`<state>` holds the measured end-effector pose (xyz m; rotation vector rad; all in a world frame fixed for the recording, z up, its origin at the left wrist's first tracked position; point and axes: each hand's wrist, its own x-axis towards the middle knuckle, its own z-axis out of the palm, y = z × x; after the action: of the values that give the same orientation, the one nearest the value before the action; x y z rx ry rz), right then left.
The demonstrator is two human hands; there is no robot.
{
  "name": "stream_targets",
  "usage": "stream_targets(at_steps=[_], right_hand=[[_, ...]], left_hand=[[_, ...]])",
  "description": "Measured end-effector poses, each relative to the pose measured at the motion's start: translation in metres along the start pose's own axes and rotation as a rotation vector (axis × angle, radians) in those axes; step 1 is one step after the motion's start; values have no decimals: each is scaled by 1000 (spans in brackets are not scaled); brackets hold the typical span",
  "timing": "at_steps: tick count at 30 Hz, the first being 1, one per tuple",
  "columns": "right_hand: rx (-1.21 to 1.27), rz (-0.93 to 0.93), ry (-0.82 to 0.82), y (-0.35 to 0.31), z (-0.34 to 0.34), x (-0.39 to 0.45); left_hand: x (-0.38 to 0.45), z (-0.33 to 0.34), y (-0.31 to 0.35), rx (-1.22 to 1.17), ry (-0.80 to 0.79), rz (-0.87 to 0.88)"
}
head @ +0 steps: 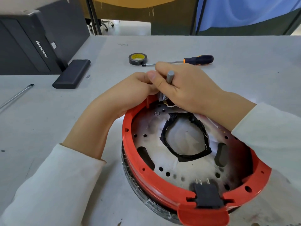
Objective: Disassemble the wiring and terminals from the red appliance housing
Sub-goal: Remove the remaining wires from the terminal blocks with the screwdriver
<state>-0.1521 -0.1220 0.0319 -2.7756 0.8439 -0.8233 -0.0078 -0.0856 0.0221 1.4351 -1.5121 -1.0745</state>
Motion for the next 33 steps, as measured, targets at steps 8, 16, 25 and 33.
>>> stream_targets(at_steps=[8,16,25,33], right_hand=[[-93,42,-47,-6,1,2],[-157,115,-113,-4,2,18],[-33,147,-64,-2,4,23],[51,170,-88,-2,5,26]], left_hand=[[-1,1,2,34,16,31],[0,4,3,-20,50,38],[3,4,-3,-50,66,33],[2,6,-3,-151,25,49]])
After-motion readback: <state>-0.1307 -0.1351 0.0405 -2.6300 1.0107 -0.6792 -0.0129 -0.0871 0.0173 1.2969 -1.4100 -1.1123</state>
